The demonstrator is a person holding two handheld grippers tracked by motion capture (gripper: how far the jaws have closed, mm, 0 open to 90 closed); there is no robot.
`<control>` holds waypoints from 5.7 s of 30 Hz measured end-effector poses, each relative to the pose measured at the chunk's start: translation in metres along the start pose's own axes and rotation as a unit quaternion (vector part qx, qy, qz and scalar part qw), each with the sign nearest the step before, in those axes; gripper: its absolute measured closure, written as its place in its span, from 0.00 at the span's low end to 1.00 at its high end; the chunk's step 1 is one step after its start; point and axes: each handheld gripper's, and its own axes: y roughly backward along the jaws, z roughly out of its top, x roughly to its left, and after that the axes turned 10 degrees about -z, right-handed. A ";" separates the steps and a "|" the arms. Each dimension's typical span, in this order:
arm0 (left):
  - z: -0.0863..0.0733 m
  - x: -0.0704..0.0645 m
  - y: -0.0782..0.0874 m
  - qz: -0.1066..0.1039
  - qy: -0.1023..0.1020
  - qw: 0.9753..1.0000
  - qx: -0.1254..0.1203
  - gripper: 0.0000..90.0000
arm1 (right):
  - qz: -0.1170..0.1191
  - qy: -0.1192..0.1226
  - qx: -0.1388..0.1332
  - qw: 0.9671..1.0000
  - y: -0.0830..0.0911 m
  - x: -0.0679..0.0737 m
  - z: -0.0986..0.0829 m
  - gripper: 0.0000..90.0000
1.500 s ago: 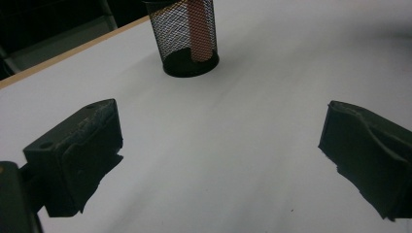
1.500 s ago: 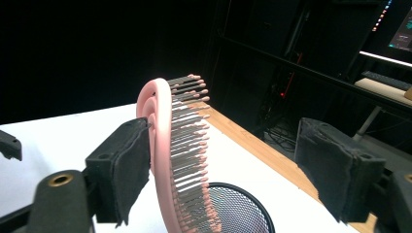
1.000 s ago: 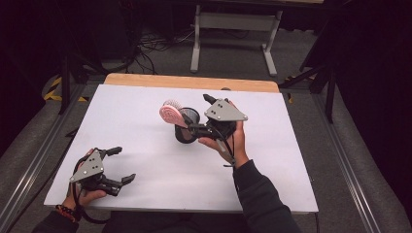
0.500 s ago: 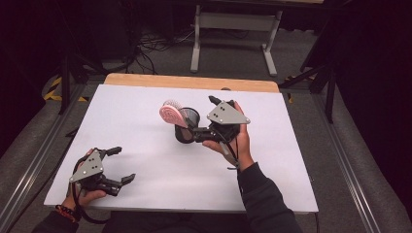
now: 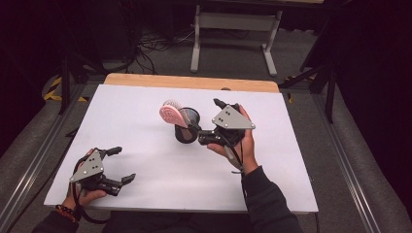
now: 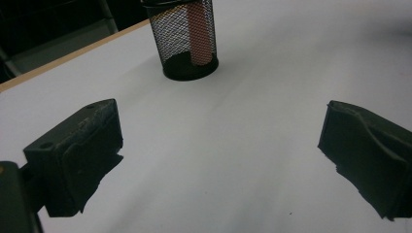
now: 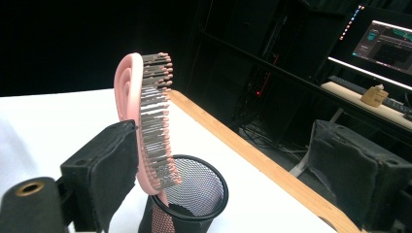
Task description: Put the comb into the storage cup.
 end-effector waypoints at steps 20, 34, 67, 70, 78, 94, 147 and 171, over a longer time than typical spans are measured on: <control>-0.001 0.001 -0.001 0.003 0.001 1.000 0.003 0.04 | -0.032 0.029 0.022 0.999 0.009 0.003 -0.023 0.15; -0.001 0.001 0.000 0.002 -0.001 1.000 0.006 0.03 | -0.028 0.038 0.021 0.999 0.020 0.002 -0.029 0.14; -0.001 0.000 0.000 0.004 -0.004 1.000 0.008 0.03 | -0.042 0.057 0.017 0.997 0.047 -0.011 -0.042 0.11; -0.001 0.000 0.000 0.004 -0.006 1.000 0.009 0.03 | -0.041 0.061 0.016 0.997 0.048 -0.011 -0.044 0.11; 0.000 -0.001 -0.001 0.004 -0.007 1.000 0.011 0.03 | -0.043 0.071 0.020 0.996 0.052 -0.009 -0.051 0.11; -0.001 -0.001 -0.003 0.000 -0.007 1.000 0.016 0.03 | -0.038 0.085 0.025 0.995 0.062 -0.008 -0.074 0.11; 0.002 -0.003 -0.002 0.020 -0.012 1.000 0.011 0.02 | -0.049 0.001 0.076 0.996 0.106 -0.041 -0.157 0.03; 0.001 -0.003 0.003 0.024 -0.018 1.000 0.002 0.03 | -0.036 -0.028 0.074 0.996 0.101 -0.040 -0.152 0.04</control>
